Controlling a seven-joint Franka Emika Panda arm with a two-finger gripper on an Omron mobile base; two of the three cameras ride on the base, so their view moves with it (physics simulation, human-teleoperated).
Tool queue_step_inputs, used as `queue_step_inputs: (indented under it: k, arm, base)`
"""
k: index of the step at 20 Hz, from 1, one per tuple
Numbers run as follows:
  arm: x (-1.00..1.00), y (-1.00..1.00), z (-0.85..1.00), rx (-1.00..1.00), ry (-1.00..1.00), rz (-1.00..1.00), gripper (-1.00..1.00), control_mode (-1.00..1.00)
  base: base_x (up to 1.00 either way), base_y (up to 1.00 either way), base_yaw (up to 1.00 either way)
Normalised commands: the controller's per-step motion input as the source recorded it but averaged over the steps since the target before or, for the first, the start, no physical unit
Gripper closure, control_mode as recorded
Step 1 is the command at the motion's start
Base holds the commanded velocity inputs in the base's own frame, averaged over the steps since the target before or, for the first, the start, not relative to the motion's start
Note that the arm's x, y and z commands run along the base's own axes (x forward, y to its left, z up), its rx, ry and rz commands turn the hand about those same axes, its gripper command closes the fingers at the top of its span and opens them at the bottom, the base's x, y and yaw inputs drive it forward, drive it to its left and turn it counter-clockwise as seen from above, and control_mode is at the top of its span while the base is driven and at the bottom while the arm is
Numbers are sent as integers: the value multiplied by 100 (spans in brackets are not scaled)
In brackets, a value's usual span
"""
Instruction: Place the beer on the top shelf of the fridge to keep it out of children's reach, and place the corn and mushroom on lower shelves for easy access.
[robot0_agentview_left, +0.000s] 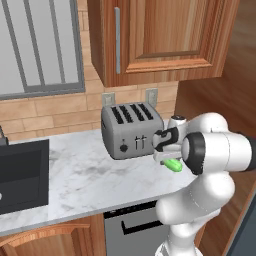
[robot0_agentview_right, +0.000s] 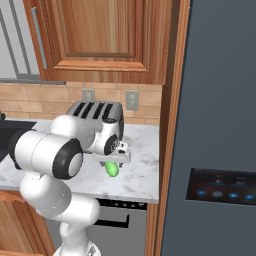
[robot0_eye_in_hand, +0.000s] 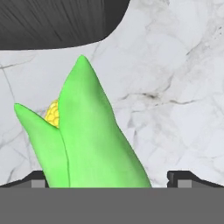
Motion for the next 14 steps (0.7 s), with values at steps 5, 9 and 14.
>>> queue_step_inputs:
  k: [5,9,14]
  arm:
    - [-1,0,-47,0,0,0,-100,-100]
    - [-8,0,-55,-2,0,0,100,-100]
    - [-40,5,-68,-4,0,2,100,-100]
  base:
    - [0,0,0]
    - [0,0,0]
    - [0,0,0]
